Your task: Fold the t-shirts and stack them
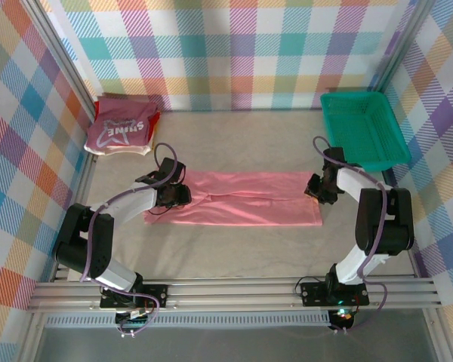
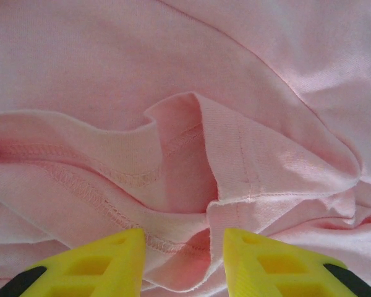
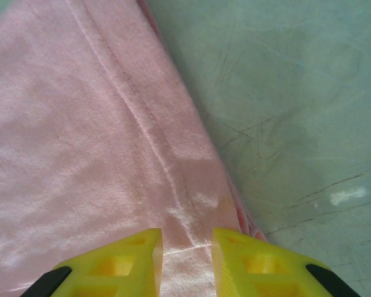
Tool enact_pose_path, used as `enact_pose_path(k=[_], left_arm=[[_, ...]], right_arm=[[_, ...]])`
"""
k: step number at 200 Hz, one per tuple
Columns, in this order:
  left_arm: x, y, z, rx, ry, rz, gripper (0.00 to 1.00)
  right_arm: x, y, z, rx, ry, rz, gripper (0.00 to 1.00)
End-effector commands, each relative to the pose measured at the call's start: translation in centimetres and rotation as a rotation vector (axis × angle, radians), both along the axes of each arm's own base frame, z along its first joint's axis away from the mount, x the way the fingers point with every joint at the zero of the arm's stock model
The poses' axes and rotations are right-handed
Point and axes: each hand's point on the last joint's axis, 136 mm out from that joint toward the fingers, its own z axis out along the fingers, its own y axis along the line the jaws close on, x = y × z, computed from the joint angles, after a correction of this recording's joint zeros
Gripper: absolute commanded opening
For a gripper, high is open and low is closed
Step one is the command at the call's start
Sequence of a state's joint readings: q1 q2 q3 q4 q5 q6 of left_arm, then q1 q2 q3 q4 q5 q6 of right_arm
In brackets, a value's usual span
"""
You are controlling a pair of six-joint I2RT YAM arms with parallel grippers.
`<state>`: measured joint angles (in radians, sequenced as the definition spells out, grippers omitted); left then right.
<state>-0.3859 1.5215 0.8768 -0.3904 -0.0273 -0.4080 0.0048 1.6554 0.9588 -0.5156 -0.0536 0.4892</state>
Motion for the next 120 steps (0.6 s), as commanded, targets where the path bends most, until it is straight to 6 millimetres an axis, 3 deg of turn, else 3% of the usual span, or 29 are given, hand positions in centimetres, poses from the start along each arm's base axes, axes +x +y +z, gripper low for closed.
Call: enact_pose_path(k=[1,45,103,120], left_arm=[[-0.3,-0.1,-0.3,0.009,0.01,-0.002,0.38],[-0.5,0.1,-0.3,0.012,0.01,0.002,0.38],[-0.6,0.0,-0.4,0.011,0.015,0.001,0.38],[-0.6,0.0,-0.3,0.01,0.015,0.0,0.38]], right_arm=[[-0.5,0.1,-1.0,0.014,0.025,-0.003,0.27],[0.1,1.0,-1.5,0.06,0.022,0.003,0.27],[0.2,1.2,-1.3,0.069,0.012,-0.003,0.1],[0.2,1.1,-0.8,0.062,0.011,0.0,0.12]])
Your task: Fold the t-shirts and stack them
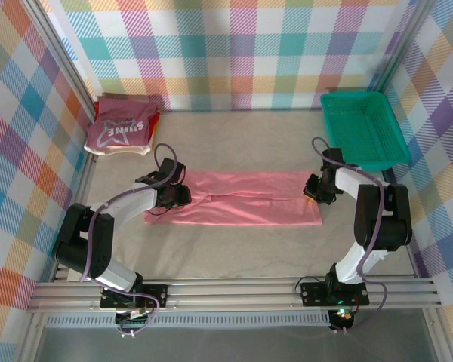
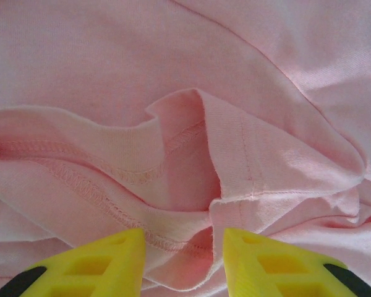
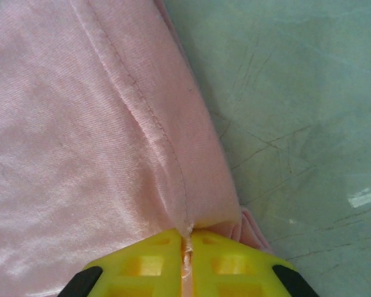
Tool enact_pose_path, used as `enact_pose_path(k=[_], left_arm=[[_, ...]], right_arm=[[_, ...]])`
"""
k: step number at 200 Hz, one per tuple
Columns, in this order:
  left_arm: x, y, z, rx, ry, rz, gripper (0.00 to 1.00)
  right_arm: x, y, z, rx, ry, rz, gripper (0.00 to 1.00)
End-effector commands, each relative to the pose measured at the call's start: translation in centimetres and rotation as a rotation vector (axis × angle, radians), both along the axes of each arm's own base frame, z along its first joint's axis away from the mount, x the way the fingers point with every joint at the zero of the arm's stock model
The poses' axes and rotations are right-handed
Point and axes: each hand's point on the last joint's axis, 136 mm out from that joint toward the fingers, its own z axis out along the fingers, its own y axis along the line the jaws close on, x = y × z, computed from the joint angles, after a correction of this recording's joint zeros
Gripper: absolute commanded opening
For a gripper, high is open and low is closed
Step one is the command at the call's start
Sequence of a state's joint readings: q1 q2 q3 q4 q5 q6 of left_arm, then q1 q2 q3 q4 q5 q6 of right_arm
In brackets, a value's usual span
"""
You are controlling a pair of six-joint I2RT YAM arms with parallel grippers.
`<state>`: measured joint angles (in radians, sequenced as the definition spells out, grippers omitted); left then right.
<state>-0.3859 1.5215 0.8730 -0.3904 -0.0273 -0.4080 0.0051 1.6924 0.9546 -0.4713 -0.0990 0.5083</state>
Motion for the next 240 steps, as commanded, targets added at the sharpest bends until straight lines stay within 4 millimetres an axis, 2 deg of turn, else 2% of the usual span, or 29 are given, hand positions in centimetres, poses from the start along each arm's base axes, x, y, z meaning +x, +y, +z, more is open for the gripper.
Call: enact_pose_path(k=[1,16,43,68,140,181,214,240], left_arm=[[-0.5,-0.1,-0.2,0.008,0.011,-0.001,0.38],[-0.4,-0.1,-0.1,0.009,0.009,-0.001,0.38],[-0.3,-0.2,-0.3,0.007,0.013,-0.003,0.38],[-0.3,-0.2,-0.3,0.007,0.013,-0.004,0.38],[-0.2,-0.1,0.0,0.012,0.004,-0.003,0.38],[-0.2,0.1,0.1,0.018,-0.003,0.004,0.38],[-0.1,0.4,0.6,0.028,-0.018,0.008,0.38],[-0.2,0.6,0.8,0.036,-0.02,0.011,0.38]], right_arm=[[-0.3,0.3,0.1,0.012,0.011,0.005,0.13],[-0.2,-0.1,0.7,-0.012,0.003,0.007,0.18],[0.1,-0.1,1.4,-0.013,-0.012,0.015,0.06],[0.4,0.1,1.4,0.0,-0.021,0.011,0.0],[1.4,-0.1,3.7,-0.015,-0.069,0.015,0.0],[1.7,-0.5,3.4,-0.037,-0.068,0.016,0.0],[2.8,-1.2,3.7,-0.082,-0.083,0.009,0.0],[2.5,-1.6,3.7,-0.102,-0.084,-0.001,0.0]])
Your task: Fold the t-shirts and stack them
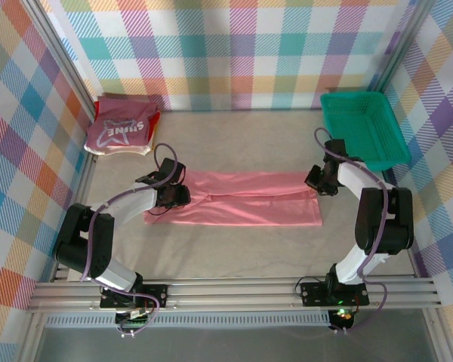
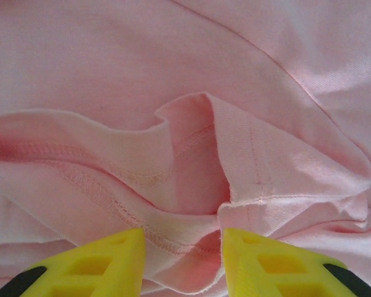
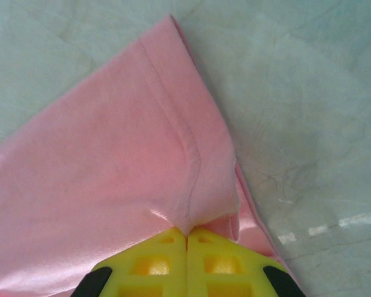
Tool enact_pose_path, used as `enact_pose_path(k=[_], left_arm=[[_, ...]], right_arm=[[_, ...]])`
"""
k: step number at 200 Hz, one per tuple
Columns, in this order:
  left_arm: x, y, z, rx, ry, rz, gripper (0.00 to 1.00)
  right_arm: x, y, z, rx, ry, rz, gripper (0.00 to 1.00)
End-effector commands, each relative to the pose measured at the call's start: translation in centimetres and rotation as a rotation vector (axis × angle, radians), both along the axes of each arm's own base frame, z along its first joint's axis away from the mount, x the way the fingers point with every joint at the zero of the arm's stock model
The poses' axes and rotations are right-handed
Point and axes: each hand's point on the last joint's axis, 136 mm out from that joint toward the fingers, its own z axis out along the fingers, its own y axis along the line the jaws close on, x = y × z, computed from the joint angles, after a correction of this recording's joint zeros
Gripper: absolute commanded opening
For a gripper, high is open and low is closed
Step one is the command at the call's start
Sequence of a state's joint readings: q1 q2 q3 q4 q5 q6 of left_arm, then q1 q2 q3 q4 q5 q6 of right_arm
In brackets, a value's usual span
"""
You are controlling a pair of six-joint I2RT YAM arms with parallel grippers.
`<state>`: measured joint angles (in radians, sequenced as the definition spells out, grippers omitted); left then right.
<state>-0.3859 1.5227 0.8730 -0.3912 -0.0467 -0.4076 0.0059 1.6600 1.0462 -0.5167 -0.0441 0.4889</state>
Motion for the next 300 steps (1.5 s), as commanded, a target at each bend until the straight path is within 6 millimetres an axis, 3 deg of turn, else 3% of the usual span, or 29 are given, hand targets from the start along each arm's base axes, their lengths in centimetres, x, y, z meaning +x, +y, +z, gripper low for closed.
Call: enact_pose_path(k=[1,75,128,143,182,227,265,287,300], left_arm=[[-0.3,0.3,0.8,0.019,-0.015,0.003,0.38],[-0.2,0.4,0.7,0.03,-0.017,0.011,0.38],[-0.3,0.6,0.8,0.031,-0.018,0.014,0.38],[-0.2,0.5,1.2,0.031,-0.025,0.013,0.38],[0.4,0.2,2.0,0.017,-0.042,0.014,0.41],[2.7,-1.7,3.4,-0.076,-0.106,0.012,0.43],[4.9,-3.6,2.8,-0.097,-0.098,-0.045,0.44],[5.7,-4.0,2.1,-0.09,-0.08,-0.052,0.35],[5.5,-3.7,1.4,-0.074,-0.052,-0.031,0.34]], right_arm=[[0.2,-0.8,0.3,-0.045,-0.002,-0.006,0.0],[1.1,-1.2,1.9,-0.077,-0.054,0.018,0.0],[-2.0,-0.8,-2.4,-0.045,0.057,-0.007,0.0],[-2.4,-0.7,-2.8,-0.036,0.068,-0.012,0.19],[-1.4,0.1,0.1,0.004,-0.007,0.006,0.31],[0.2,3.5,4.2,-0.004,-0.164,0.147,0.38],[0.8,5.3,3.0,0.029,-0.145,0.195,0.38],[1.0,5.7,2.5,0.05,-0.139,0.199,0.38],[1.1,5.7,2.5,0.048,-0.141,0.199,0.38]])
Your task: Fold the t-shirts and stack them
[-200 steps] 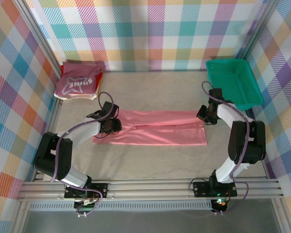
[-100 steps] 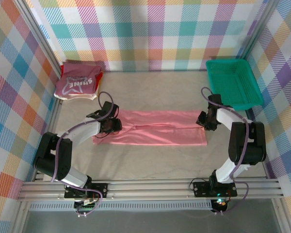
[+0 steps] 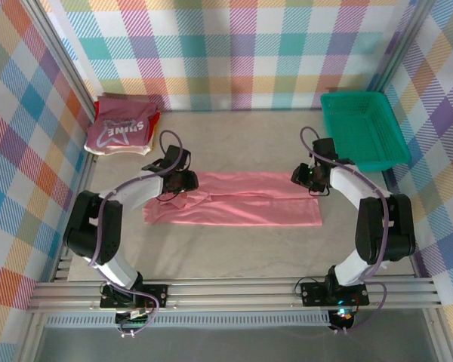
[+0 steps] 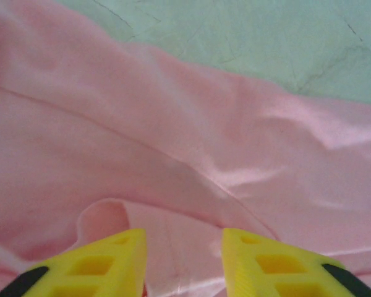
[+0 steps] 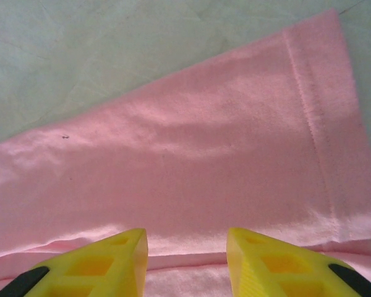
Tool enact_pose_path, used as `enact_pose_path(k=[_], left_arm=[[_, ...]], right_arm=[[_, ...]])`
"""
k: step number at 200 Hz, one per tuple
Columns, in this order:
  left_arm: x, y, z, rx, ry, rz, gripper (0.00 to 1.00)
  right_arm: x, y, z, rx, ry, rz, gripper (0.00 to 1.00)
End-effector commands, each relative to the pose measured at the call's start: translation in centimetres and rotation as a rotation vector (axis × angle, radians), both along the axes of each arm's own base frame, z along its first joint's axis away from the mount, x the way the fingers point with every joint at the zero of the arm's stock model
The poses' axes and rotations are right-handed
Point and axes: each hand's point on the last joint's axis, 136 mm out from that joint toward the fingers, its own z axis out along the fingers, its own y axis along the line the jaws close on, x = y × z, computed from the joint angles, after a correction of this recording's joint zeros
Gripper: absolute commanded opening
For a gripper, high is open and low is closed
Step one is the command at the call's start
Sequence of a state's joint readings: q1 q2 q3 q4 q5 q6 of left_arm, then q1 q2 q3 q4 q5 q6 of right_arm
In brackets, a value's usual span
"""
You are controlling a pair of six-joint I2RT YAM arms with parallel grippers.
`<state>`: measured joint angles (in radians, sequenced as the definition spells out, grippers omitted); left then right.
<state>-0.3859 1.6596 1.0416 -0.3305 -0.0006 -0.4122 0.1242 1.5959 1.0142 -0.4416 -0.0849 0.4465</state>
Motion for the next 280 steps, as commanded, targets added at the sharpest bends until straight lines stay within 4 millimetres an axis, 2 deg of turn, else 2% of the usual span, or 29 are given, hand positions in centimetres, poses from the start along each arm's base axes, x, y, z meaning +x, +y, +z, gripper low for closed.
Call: enact_pose_path(k=[1,31,52,70,90,130,155,214,243,269,280], left_arm=[[0.2,-0.7,-0.4,0.003,0.02,-0.012,0.34],[-1.2,0.8,-0.9,0.014,0.023,0.062,0.38],[-1.8,1.2,-1.3,0.016,0.032,0.083,0.36],[-1.5,1.1,-1.6,0.02,0.028,0.081,0.31],[-1.0,0.6,-1.6,0.003,0.023,0.069,0.16],[-1.4,0.4,0.4,-0.009,-0.018,0.072,0.0],[-2.6,0.2,0.8,-0.058,-0.015,0.091,0.0],[-5.5,-0.5,0.1,-0.086,0.012,0.128,0.0],[-7.4,-2.0,-1.7,-0.102,0.065,0.128,0.0],[-8.9,-1.9,-2.8,-0.067,0.07,0.174,0.0],[-8.8,-2.5,-2.7,-0.082,0.037,0.185,0.0]], right_arm=[[0.8,0.7,0.5,0.02,-0.027,0.027,0.38],[0.9,0.5,0.7,0.008,-0.041,0.03,0.39],[1.1,0.6,0.4,0.01,-0.036,0.035,0.39],[1.2,0.9,0.2,0.023,-0.031,0.042,0.39],[1.3,0.9,0.3,0.028,-0.031,0.043,0.39],[0.9,0.6,0.2,0.011,-0.027,0.041,0.39],[0.9,0.5,0.1,0.002,-0.029,0.039,0.4],[0.9,0.8,-0.3,0.019,-0.016,0.042,0.4],[1.0,0.8,-0.3,0.018,-0.018,0.044,0.4],[1.1,0.9,-0.7,0.02,-0.006,0.045,0.41],[1.1,0.9,-0.7,0.025,-0.007,0.043,0.41]])
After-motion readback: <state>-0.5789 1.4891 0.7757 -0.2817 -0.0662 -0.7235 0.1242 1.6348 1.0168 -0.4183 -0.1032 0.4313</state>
